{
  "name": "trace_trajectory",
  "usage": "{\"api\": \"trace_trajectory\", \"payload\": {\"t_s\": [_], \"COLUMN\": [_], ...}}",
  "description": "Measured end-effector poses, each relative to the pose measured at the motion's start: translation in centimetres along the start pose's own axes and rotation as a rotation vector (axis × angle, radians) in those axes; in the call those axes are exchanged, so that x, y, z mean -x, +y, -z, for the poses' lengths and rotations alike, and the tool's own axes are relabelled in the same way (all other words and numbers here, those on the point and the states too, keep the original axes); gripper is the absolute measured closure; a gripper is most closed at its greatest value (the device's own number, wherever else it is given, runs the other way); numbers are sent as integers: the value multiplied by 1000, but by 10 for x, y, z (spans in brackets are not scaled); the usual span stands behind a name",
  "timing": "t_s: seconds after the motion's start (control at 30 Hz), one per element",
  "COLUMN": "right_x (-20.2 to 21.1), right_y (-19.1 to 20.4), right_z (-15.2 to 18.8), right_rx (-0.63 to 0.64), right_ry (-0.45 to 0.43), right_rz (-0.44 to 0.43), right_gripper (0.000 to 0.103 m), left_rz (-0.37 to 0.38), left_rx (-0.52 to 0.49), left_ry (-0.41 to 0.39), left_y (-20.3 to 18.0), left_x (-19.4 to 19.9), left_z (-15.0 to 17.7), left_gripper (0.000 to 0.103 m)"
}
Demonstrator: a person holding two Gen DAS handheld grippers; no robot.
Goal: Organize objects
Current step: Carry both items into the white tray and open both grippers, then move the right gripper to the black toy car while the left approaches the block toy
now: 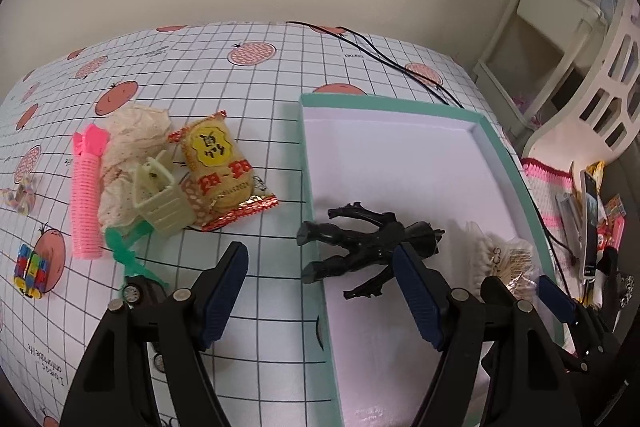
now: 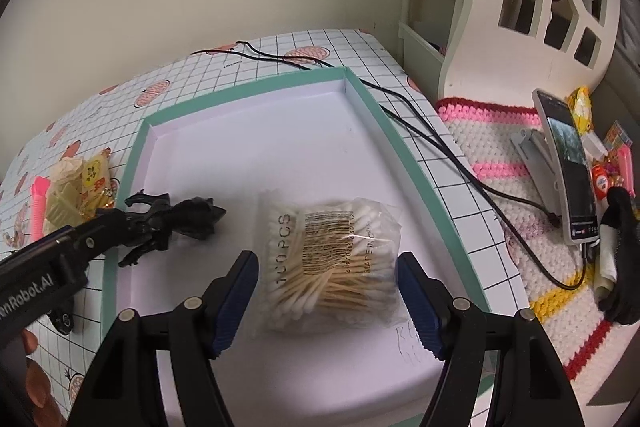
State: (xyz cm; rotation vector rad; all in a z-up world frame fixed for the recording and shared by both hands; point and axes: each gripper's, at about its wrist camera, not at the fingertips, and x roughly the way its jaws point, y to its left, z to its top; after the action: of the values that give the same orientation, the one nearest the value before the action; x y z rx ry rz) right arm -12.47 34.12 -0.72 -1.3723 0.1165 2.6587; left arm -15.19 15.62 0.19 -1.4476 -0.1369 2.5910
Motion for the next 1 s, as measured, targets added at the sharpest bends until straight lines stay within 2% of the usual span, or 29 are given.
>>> {"api": "trace_trajectory", "payload": {"t_s": [0.17, 0.27, 0.37, 0.57, 0.7, 0.8, 1.0], "right_x": [11, 16, 20, 24, 26, 27, 27], "right_y": [7, 12, 16, 27, 31, 33, 39], "right_z": [-1, 0, 1, 4, 5, 5, 7], "right_rx": [26, 39, 47, 58, 51, 47, 67], "right_ry": [-26, -33, -35, -34, -33, -35, -30], "right_rz": [8, 12, 11, 4, -4, -7, -12], "right_gripper": [28, 28, 20, 17, 7, 3, 0], "left_rz": [-9, -45, -82, -175, -212, -223, -252], "left_rx": [40, 53, 79, 125, 151, 192, 217], "left_ry": [-24, -39, -37, -23, 2, 29, 46], "left_y": [13, 23, 35, 59, 71, 80, 89], "left_x": [14, 23, 29, 39, 40, 40, 41], "left_z": [-2, -2, -1, 5, 12, 17, 23], "left_gripper": [27, 27, 27, 27, 21, 21, 12]}}
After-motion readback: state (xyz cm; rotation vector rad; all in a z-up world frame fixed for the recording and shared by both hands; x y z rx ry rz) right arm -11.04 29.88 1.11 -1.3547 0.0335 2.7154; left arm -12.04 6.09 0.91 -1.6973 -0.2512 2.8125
